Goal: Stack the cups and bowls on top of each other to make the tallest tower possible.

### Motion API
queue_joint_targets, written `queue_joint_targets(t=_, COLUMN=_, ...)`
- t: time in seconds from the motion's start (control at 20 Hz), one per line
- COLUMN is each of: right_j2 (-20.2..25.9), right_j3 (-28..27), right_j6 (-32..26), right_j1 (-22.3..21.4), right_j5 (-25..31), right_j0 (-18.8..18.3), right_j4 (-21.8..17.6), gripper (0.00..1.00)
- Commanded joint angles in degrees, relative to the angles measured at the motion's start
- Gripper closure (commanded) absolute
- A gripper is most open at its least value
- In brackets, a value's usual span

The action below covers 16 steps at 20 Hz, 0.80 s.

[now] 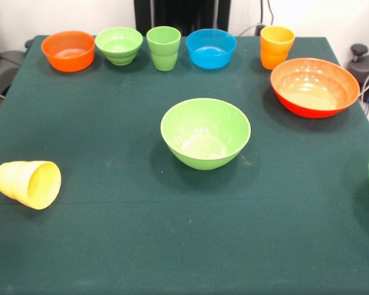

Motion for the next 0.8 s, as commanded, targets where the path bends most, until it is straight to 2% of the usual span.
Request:
queue_joint_targets(t=0.05, right_j2=1.99, right_j3=-3.43, right_j6=7.35, right_j1=3.71, right_j5=4.95, right_j0=2.89, right_j4=-1.02, gripper=1.00)
queue_joint_targets(t=0.45, right_j2=2.07, right_j3=-2.82, right_j6=8.14, right_j1=4.31, right_j5=4.08, right_j0=4.08, right_j4=-0.46, gripper=1.00)
queue_joint_targets(t=0.65, right_j2=3.09, right_j3=-0.02, right_j6=6.45, right_j1=2.73, right_j5=3.50, right_j0=4.48, right_j4=-1.07, gripper=1.00)
queue_joint_targets(t=0.8, right_j2=3.96, right_j3=4.15, right_j6=5.47, right_j1=0.15, right_j5=2.87, right_j0=5.54, right_j4=-1.75, gripper=1.00)
